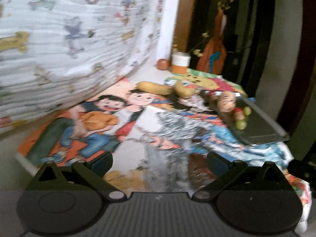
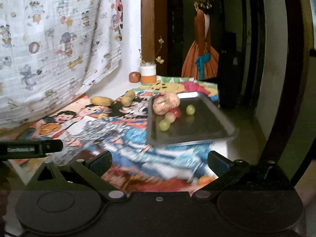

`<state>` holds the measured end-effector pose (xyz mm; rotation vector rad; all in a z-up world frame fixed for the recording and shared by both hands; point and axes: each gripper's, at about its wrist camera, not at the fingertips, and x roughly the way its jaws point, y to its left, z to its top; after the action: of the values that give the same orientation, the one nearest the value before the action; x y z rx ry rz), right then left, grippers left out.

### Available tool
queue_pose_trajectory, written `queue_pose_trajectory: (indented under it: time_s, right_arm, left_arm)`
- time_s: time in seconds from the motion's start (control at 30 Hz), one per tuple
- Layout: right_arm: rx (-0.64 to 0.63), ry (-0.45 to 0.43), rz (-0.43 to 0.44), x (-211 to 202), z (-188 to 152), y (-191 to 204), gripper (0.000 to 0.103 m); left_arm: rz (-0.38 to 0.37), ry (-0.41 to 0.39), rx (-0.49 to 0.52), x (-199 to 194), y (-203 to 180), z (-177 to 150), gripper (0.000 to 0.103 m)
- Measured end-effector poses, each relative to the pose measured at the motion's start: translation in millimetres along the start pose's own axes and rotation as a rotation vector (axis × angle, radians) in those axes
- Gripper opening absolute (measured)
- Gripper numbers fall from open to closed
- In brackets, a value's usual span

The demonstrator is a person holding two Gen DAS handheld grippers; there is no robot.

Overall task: Organize fruits
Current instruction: 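Lift both open tools away from the tray, then grasp a yellow banana with the left tool while the right tool grasps another banana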

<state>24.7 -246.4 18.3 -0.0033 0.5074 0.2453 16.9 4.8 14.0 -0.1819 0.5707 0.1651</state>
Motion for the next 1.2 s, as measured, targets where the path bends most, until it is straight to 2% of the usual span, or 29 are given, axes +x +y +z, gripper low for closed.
queue_pose_trajectory:
  time_s: [0.1,0.23,0.47,0.67,0.77,0.9,1.03,1.2]
  right_arm:
    - [0.006,0.022,0.020,-7.1,-3.5,6.5,0.103]
    - [-0.016,0.010,0.003,-22.4,-0.9,16.6,0.103]
    - [-0.050,-0.035,-0.030,-51.5,2.5,31.5,0.103]
    - [-0.042,-0.048,0.008,-49.4,28.7,29.1,0.103]
    - [-0.012,-0.044,0.047,-38.2,50.7,21.4,0.103]
    - [0.009,-0.013,0.090,-12.0,78.4,15.3,0.103]
    - [0.033,0.055,0.155,28.0,107.8,12.3,0.103]
    - [0.060,0.114,0.267,86.7,159.9,12.4,0.103]
  left_arm:
    - [0.045,0.008,-0.041,-7.0,13.7,-0.7,0.103]
    - [0.085,0.008,-0.087,-21.2,30.3,0.5,0.103]
    - [0.065,-0.044,-0.117,-53.3,46.9,0.6,0.103]
    - [0.074,-0.060,-0.120,-59.3,52.9,14.8,0.103]
    - [0.078,-0.058,-0.112,-52.4,54.8,25.9,0.103]
    - [0.093,-0.005,-0.126,-31.3,56.9,41.3,0.103]
    - [0.086,0.049,-0.150,-4.4,59.6,62.4,0.103]
    - [0.064,0.088,-0.193,37.2,63.4,102.4,0.103]
